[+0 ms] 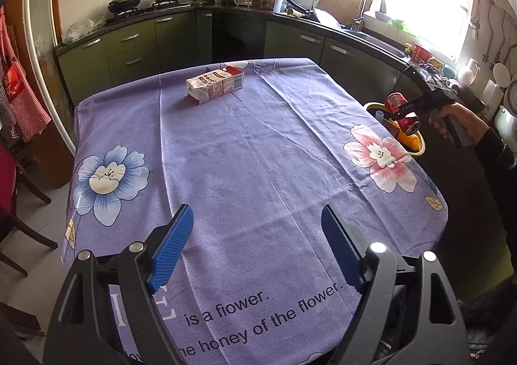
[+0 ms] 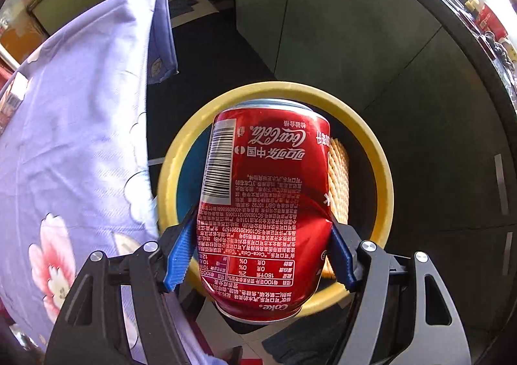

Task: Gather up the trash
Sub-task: 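Carry the cola can over the bin and open the right gripper, then move the left gripper to the milk carton and grasp it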

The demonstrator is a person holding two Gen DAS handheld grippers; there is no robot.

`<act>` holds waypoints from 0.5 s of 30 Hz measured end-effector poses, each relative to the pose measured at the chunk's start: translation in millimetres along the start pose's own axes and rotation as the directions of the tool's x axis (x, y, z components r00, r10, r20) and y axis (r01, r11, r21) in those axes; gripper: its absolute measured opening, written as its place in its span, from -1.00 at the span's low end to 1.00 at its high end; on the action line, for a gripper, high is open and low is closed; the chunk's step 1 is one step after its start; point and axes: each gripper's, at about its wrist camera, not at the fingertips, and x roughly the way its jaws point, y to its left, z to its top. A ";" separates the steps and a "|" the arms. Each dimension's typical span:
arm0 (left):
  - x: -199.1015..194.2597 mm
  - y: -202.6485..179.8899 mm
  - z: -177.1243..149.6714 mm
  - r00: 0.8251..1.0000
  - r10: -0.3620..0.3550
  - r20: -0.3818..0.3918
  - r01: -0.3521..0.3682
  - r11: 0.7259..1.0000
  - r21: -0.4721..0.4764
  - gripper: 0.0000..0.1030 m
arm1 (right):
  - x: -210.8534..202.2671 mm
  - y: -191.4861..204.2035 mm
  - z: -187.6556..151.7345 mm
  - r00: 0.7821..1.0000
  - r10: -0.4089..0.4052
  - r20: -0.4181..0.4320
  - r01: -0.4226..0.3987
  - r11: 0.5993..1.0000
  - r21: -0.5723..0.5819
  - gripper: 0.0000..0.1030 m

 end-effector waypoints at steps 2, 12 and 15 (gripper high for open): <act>2.3 -2.3 0.0 1.000 -0.002 -0.007 0.002 1.000 0.007 0.50 | -6.0 -0.2 -1.2 0.998 -0.058 0.022 0.058 0.998 0.009 0.47; 37.7 -4.7 24.6 0.998 -0.043 -0.048 0.047 0.996 0.074 0.59 | -88.6 41.1 -60.9 0.968 0.136 0.210 -0.134 0.991 -0.024 0.53; 58.8 0.0 51.1 0.994 -0.087 -0.064 0.095 0.987 0.130 0.59 | -100.5 64.6 -86.1 0.943 0.239 0.231 -0.225 0.971 -0.087 0.53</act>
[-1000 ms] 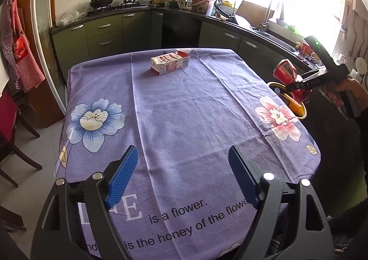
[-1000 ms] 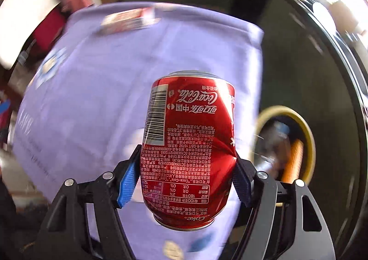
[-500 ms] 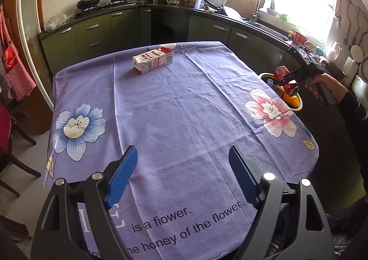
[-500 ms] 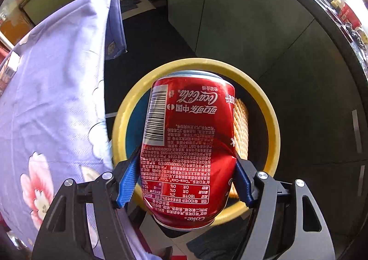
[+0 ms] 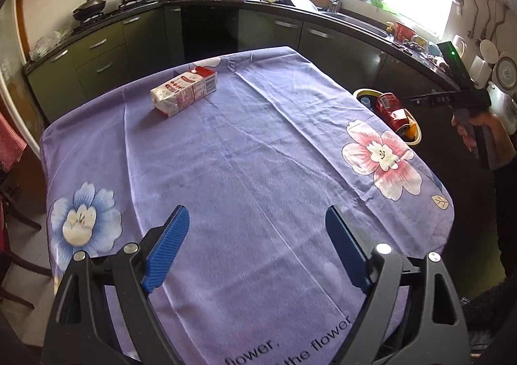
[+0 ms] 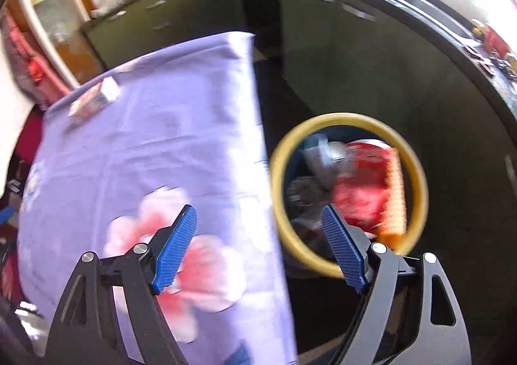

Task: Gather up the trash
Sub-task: 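Move the left gripper to the milk carton and grasp it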

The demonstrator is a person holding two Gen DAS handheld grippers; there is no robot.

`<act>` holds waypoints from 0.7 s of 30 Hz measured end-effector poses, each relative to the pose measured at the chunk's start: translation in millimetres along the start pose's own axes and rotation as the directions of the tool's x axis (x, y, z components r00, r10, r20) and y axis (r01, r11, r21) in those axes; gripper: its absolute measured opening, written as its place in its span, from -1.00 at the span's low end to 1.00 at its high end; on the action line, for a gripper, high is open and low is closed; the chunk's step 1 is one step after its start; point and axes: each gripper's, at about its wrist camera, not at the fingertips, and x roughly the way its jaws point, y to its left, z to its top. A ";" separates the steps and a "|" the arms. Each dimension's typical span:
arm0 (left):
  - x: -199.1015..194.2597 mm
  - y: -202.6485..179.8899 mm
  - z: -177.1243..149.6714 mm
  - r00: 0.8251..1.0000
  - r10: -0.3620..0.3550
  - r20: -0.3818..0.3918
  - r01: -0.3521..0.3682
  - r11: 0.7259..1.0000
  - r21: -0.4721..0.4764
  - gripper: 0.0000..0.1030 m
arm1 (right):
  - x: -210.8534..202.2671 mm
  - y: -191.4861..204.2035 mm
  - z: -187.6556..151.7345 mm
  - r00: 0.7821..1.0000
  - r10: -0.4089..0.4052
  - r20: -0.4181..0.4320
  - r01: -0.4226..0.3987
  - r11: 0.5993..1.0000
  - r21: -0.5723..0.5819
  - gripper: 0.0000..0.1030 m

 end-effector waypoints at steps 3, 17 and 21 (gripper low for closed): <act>21.3 19.8 33.1 0.999 -0.037 0.000 0.037 0.998 0.054 0.59 | -3.2 25.0 -14.5 0.997 0.079 0.008 -0.079 0.996 -0.035 0.53; 146.0 112.6 156.6 0.996 -0.007 -0.086 0.033 0.951 0.308 0.65 | 15.8 47.5 -41.3 0.987 0.159 0.016 -0.159 0.987 0.025 0.57; 174.7 120.3 164.3 0.990 -0.017 -0.138 0.064 0.938 0.341 0.65 | 21.2 41.0 -34.7 0.990 0.144 0.014 -0.144 0.987 0.069 0.57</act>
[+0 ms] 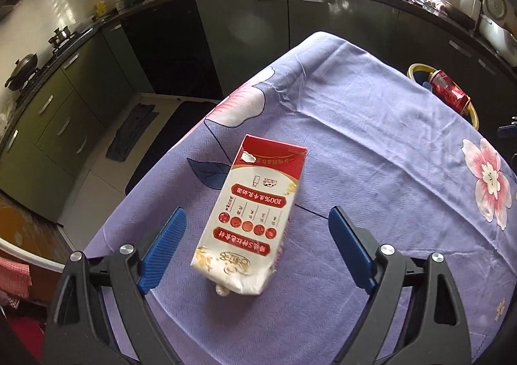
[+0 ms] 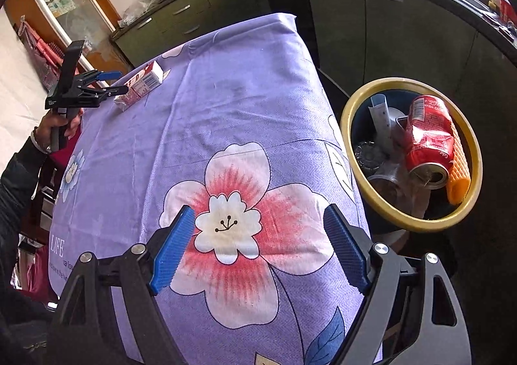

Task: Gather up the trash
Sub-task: 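Move the left gripper to the milk carton and grasp it, then lift the milk carton with the left gripper toward the bin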

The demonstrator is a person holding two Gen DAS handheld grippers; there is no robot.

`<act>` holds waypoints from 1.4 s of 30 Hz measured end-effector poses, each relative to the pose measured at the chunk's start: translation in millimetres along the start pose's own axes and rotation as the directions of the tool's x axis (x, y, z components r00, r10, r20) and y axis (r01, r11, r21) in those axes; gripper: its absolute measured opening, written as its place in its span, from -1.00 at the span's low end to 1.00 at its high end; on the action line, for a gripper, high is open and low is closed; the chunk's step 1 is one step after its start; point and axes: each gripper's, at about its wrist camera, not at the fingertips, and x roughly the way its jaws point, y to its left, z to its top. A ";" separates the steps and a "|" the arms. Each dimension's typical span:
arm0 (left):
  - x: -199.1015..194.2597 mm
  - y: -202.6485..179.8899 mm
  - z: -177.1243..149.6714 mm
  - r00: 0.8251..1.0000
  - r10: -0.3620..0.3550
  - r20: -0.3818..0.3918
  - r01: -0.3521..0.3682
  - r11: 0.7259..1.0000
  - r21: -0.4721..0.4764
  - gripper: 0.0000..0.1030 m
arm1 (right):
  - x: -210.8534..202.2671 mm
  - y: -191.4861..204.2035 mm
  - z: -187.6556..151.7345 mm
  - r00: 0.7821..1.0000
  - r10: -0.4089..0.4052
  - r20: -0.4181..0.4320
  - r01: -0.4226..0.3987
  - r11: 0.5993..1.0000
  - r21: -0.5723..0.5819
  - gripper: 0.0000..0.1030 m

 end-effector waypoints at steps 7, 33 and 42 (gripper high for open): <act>21.8 2.1 -3.0 0.999 -0.042 -0.035 0.043 0.999 0.028 0.63 | 12.9 4.7 11.7 1.000 0.030 -0.008 -0.030 0.999 0.024 0.58; -38.9 -47.1 -30.8 0.999 -0.024 0.028 0.026 0.997 -0.078 0.00 | -8.3 41.1 1.6 1.000 0.002 0.016 -0.001 0.999 -0.038 0.58; -100.3 -163.1 -2.7 0.989 -0.119 0.088 0.121 0.992 -0.019 -0.01 | -44.1 2.0 -15.1 0.984 -0.166 0.060 0.165 0.986 0.009 0.58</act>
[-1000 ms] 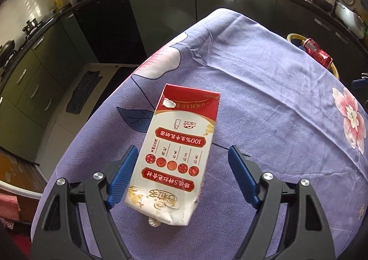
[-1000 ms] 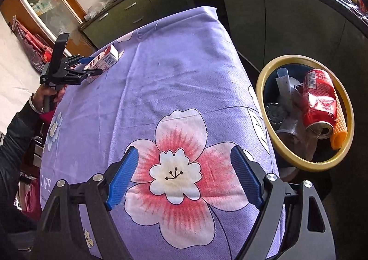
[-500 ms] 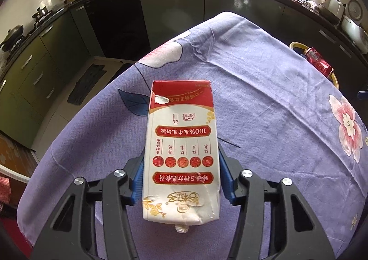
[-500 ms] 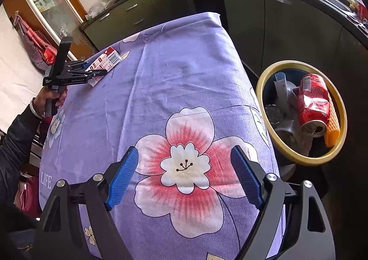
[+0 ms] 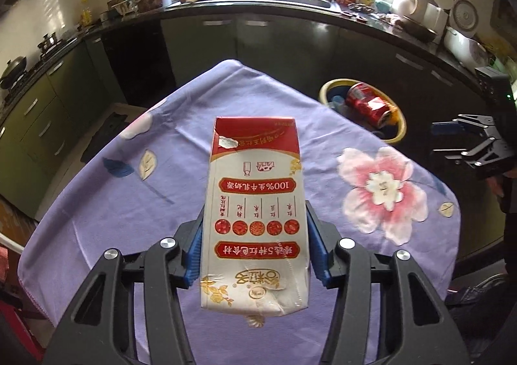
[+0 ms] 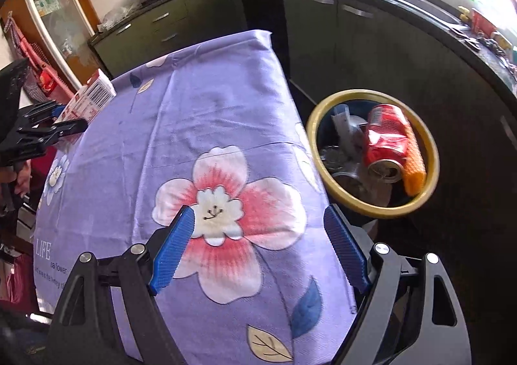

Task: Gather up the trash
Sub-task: 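Lift the milk carton with the left gripper toward the bin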

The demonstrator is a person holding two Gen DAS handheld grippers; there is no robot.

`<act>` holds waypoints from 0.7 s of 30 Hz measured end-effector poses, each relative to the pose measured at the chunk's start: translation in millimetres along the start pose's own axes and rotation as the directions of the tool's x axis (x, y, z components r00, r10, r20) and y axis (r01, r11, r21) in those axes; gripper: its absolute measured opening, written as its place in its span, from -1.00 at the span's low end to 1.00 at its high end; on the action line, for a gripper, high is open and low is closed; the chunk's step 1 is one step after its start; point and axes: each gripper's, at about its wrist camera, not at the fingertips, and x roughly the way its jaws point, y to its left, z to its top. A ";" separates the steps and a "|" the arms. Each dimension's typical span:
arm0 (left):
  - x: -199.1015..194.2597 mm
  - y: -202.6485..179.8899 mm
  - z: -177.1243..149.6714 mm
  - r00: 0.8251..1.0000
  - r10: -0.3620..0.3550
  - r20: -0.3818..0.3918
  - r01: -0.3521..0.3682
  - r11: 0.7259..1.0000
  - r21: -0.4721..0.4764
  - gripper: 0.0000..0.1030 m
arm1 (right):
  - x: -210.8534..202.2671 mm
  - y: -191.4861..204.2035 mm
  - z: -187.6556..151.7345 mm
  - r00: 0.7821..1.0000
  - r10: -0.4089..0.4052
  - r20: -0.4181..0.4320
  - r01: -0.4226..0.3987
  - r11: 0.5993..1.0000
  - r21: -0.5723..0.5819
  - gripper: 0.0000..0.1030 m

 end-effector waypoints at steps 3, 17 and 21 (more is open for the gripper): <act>9.7 -45.3 22.9 0.995 -0.095 -0.015 0.095 0.995 0.011 -0.04 | -17.3 -29.3 -12.6 0.999 -0.045 0.020 0.045 0.998 0.039 0.58; 70.2 -130.5 73.6 0.978 -0.127 -0.163 0.142 0.986 0.082 0.09 | -40.7 -113.9 -63.5 0.992 0.092 0.087 -0.106 0.980 0.167 0.58; 66.6 -116.2 42.1 0.969 -0.007 -0.247 0.046 0.987 0.152 0.28 | -37.3 -119.5 -61.9 0.982 0.157 0.109 -0.175 0.969 0.174 0.58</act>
